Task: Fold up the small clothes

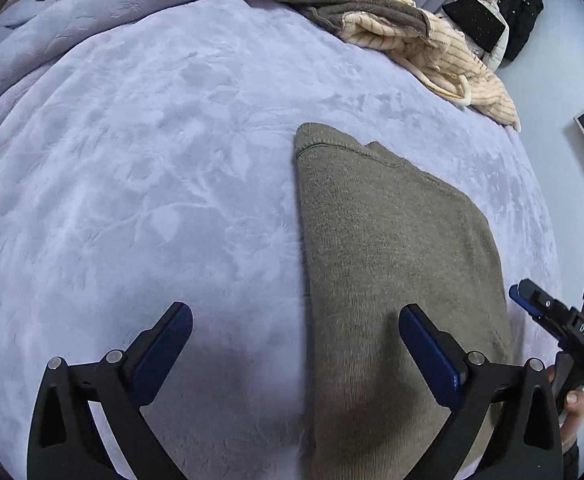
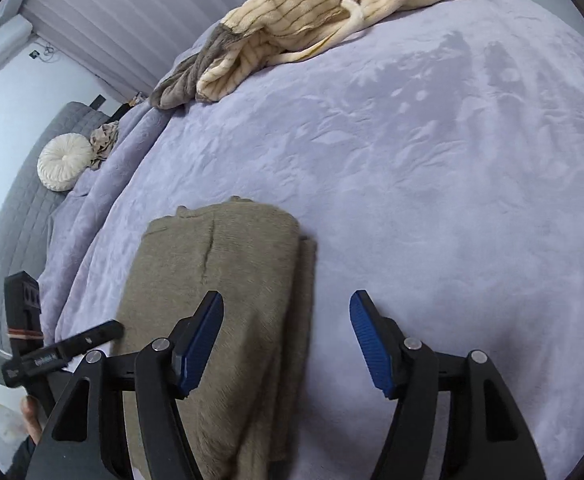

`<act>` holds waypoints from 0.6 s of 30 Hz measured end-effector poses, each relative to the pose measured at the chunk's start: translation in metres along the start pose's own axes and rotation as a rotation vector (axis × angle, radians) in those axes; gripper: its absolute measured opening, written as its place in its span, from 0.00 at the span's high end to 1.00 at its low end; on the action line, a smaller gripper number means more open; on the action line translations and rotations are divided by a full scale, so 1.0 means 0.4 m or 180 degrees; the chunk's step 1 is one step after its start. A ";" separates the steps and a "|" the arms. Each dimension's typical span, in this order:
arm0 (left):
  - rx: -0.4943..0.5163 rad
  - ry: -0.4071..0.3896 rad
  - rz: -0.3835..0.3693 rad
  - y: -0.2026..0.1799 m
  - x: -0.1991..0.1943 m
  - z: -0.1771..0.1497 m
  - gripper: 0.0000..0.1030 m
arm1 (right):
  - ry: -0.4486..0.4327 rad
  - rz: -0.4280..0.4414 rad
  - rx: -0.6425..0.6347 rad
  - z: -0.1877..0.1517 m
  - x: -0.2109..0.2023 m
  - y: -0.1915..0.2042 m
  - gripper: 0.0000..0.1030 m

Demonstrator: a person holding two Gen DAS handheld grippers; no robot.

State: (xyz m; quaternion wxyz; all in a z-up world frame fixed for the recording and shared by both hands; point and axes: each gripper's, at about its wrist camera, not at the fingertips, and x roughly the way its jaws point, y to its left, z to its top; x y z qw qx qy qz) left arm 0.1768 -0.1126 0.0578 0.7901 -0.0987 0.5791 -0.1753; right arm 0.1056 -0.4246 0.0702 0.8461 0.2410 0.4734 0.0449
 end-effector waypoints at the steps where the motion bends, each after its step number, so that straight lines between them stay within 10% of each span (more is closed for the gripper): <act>1: -0.0004 0.0004 -0.0049 0.008 -0.017 -0.012 0.00 | -0.0003 0.0018 -0.0022 -0.017 -0.024 -0.007 0.30; 10: 0.0440 -0.0036 -0.0055 -0.060 -0.092 -0.145 0.00 | -0.0130 0.0158 -0.0113 -0.158 -0.180 -0.017 0.22; 18: 0.0563 0.0118 -0.0168 -0.119 -0.031 -0.158 0.00 | 0.0026 0.0248 -0.0144 -0.150 -0.114 0.021 0.22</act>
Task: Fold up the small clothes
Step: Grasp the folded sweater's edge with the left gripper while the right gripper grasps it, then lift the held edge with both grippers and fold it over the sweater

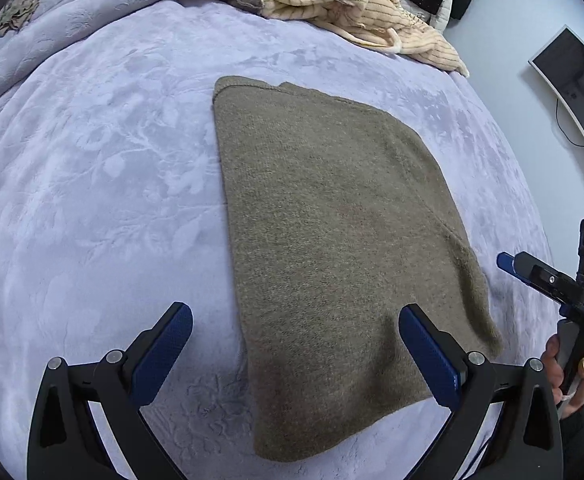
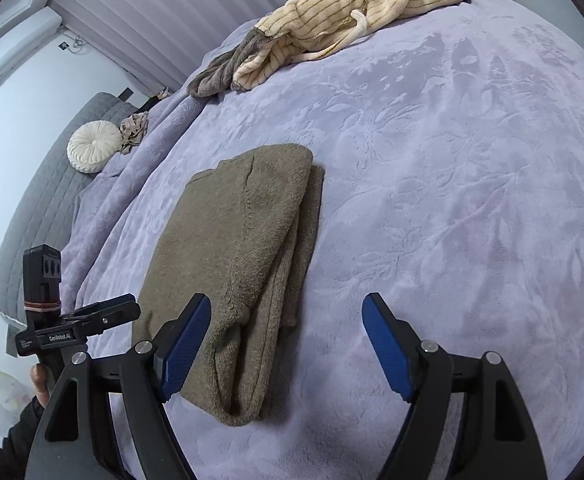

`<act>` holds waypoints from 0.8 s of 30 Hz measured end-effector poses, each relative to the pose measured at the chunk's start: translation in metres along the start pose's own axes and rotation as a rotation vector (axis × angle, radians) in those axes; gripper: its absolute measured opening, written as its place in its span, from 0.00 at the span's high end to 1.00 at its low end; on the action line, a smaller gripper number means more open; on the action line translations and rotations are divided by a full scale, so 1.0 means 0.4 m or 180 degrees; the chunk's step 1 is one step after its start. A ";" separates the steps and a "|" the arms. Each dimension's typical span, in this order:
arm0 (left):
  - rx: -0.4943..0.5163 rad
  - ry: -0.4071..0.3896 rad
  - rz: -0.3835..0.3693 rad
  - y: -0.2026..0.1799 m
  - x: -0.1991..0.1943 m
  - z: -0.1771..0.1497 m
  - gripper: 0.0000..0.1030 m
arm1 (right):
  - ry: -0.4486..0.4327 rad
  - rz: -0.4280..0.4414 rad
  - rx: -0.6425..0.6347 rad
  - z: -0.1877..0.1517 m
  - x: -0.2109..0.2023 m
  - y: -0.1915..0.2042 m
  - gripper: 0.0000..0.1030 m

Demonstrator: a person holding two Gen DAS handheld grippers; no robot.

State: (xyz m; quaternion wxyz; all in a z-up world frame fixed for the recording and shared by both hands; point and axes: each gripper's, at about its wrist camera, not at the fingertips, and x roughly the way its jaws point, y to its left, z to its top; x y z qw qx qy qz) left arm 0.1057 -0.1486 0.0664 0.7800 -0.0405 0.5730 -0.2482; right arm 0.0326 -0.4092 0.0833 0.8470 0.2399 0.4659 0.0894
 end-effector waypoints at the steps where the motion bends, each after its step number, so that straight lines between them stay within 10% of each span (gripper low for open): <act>1: -0.0024 0.0031 -0.0048 0.002 0.012 0.005 0.00 | 0.0034 0.0029 0.0020 0.006 0.017 0.001 0.22; 14: -0.0437 0.0463 -0.0890 0.055 0.173 0.074 0.01 | 0.0530 0.0297 0.0234 0.054 0.272 0.010 0.23; 17: -0.0457 0.0436 -0.0864 0.054 0.174 0.089 0.23 | 0.0545 0.0341 0.0158 0.066 0.283 0.046 0.50; 24: -0.0318 0.0293 -0.0759 0.044 0.115 0.084 0.48 | 0.0377 0.0074 -0.0280 0.065 0.235 0.147 0.62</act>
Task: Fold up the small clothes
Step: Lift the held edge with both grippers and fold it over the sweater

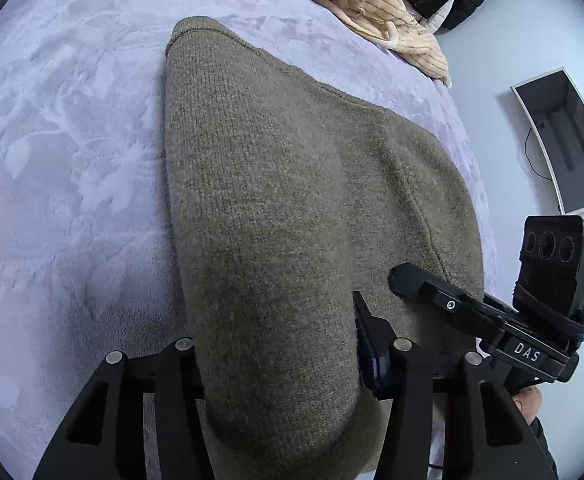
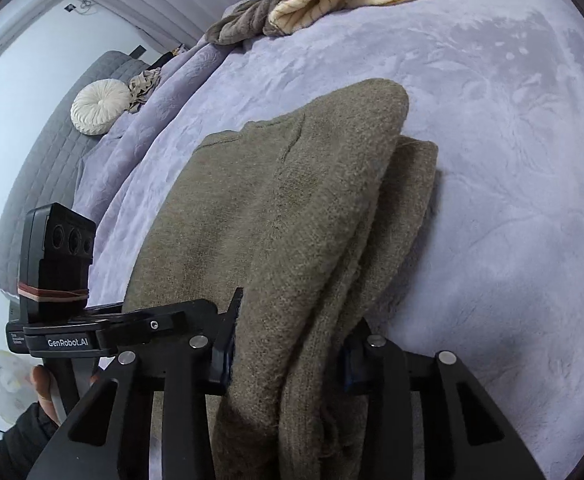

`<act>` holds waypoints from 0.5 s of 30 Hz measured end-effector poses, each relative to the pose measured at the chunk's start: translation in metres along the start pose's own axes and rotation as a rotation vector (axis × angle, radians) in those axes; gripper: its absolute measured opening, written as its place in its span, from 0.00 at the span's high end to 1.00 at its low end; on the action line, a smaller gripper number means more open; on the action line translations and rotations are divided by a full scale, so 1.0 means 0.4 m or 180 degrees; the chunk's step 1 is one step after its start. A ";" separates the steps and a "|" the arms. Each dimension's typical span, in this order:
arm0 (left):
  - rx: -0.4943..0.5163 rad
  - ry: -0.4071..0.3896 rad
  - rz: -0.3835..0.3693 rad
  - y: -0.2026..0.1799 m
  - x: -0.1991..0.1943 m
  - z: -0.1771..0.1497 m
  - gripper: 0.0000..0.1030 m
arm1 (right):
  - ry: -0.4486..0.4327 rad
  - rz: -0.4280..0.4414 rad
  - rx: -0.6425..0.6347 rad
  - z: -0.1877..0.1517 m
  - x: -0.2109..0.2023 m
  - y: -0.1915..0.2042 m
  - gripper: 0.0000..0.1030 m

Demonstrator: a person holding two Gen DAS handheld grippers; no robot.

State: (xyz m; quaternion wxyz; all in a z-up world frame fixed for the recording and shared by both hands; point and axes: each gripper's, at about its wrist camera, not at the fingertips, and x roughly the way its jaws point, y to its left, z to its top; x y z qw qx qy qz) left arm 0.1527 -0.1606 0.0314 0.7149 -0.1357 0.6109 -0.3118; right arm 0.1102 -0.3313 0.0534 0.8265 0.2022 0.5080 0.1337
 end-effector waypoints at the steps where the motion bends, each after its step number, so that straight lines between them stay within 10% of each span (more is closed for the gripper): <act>1: 0.0038 -0.0015 0.0053 -0.009 -0.004 -0.003 0.48 | -0.0026 -0.0022 -0.0034 0.001 -0.008 0.013 0.63; 15: 0.0394 -0.0218 0.0335 -0.091 -0.138 -0.114 0.53 | -0.0258 -0.0142 -0.0373 -0.091 -0.118 0.158 0.64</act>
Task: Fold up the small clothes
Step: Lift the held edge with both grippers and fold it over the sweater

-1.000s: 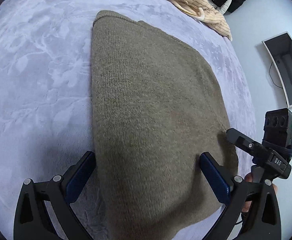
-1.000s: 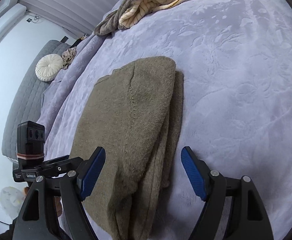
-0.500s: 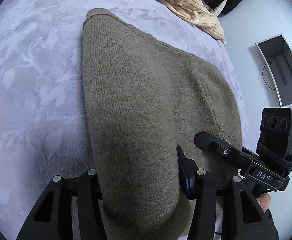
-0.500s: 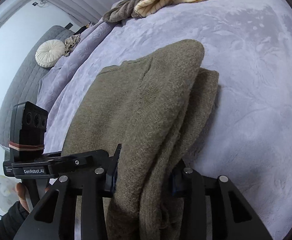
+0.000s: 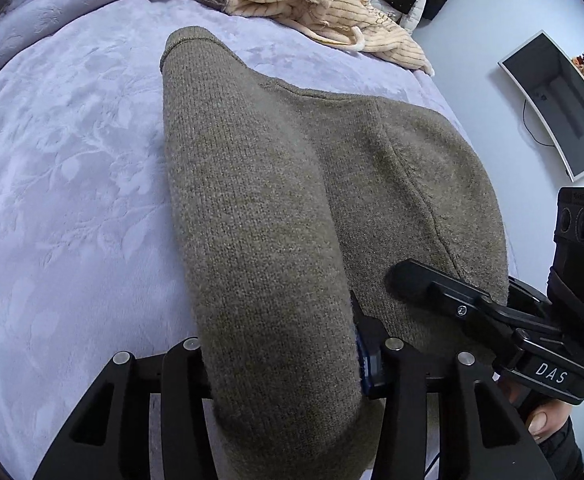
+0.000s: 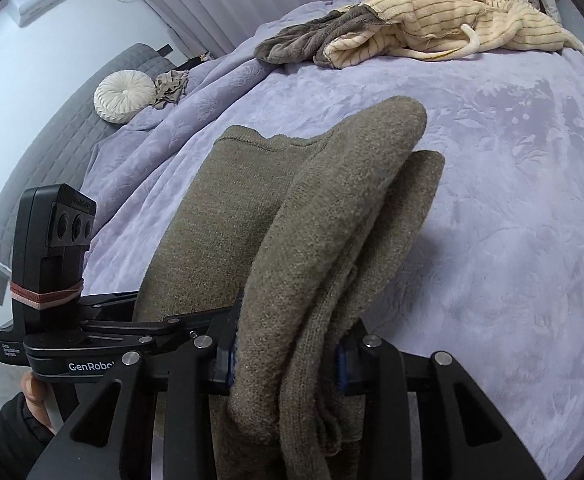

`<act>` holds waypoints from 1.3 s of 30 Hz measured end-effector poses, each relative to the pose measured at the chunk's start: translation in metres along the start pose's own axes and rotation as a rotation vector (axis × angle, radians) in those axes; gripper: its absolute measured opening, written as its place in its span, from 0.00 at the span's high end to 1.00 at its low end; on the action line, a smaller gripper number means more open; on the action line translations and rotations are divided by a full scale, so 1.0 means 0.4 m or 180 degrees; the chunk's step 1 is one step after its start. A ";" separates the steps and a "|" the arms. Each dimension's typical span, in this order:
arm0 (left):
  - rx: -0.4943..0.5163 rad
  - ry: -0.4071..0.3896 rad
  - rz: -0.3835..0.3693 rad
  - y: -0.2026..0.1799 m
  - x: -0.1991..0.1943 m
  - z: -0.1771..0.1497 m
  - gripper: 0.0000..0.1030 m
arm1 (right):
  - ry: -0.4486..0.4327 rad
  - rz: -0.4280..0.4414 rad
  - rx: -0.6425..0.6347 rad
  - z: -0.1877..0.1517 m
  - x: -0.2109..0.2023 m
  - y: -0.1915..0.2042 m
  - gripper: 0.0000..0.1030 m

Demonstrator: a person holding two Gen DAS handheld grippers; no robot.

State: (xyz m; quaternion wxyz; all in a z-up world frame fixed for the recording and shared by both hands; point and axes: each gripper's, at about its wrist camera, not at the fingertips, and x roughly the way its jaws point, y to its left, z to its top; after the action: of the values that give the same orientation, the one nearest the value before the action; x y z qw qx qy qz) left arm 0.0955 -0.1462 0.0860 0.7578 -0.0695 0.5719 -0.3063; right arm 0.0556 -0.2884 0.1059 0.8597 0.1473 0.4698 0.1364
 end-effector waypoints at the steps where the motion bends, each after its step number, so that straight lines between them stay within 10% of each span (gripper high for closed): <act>1: 0.0016 -0.0014 0.0011 -0.003 -0.009 -0.009 0.53 | -0.0013 -0.0006 -0.0001 -0.008 -0.007 0.009 0.64; 39: 0.0182 -0.0292 0.0332 -0.056 -0.202 -0.337 0.54 | -0.0173 -0.0089 -0.0299 -0.308 -0.135 0.233 0.64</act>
State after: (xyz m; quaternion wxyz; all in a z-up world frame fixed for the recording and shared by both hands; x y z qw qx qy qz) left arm -0.0484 -0.0873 0.1174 0.7998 -0.0319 0.5304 -0.2791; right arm -0.0861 -0.2073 0.1194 0.8799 0.1038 0.4413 0.1423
